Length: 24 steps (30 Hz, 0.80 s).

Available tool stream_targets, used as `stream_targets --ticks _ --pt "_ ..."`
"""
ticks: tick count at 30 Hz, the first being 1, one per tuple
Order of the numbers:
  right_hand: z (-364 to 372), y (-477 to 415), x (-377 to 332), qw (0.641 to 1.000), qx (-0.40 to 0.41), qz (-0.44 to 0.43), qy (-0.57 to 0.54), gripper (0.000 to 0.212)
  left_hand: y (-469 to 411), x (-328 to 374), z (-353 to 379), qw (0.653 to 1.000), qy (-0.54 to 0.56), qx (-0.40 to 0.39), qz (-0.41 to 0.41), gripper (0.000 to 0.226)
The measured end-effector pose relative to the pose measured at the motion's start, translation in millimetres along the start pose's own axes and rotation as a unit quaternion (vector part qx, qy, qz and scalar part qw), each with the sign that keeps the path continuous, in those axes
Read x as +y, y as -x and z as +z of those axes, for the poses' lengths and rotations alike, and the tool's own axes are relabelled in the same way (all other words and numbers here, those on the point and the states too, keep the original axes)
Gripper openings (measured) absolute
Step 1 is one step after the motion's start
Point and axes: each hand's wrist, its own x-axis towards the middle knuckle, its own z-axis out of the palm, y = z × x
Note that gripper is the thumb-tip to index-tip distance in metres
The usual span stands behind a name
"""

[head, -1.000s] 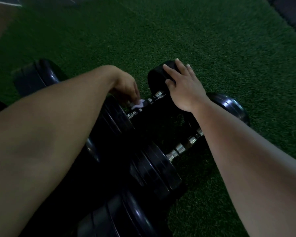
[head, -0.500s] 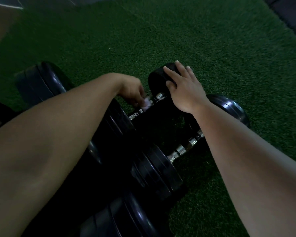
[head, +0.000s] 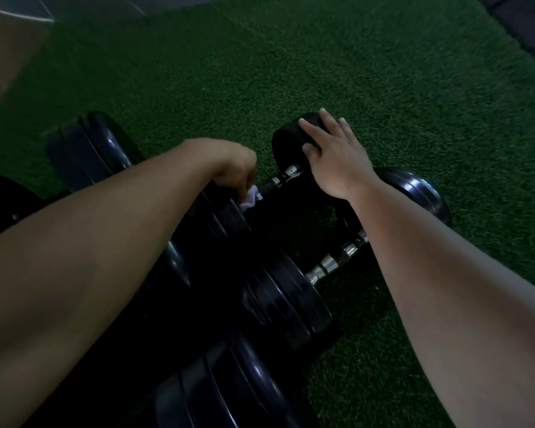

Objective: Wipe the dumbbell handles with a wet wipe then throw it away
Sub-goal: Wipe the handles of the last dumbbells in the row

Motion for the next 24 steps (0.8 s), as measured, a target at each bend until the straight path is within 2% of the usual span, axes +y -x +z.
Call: stream_targets --ticks 3,6,11,15,18,20,22,24 --pt "-1.8 2.5 -0.9 1.000 -0.004 0.002 -0.010 0.050 11.9 -5.7 4.2 0.999 0.025 0.040 0.015 0.015" --pt "-4.1 4.4 -2.2 0.999 0.004 0.001 -0.034 0.050 26.5 -6.6 9.5 0.991 0.097 0.089 0.020 0.012" --pt "-6.8 10.7 -3.8 0.994 0.028 -0.002 -0.107 0.049 44.4 1.4 28.8 0.946 0.244 0.211 0.006 0.023" --pt "-2.1 26.2 -3.6 0.985 0.128 -0.064 -0.094 0.033 52.2 9.0 34.7 0.914 0.292 0.281 0.010 0.017" --pt "3.3 40.2 -12.7 0.965 0.208 -0.107 -0.118 0.024 54.4 12.9 35.6 0.889 0.343 0.303 0.027 0.015" --pt "5.8 49.1 -25.2 0.961 0.179 -0.090 -0.192 0.021 54.9 15.0 35.1 0.863 0.398 0.307 0.052 0.015" --pt "11.9 55.2 -34.6 0.950 0.107 -0.041 -0.290 0.022 57.4 18.4 34.1 0.832 0.451 0.312 0.081 0.010" --pt "19.9 57.4 -38.8 0.910 0.078 0.007 -0.406 0.029 61.0 22.1 33.9 0.811 0.490 0.299 0.111 0.009"
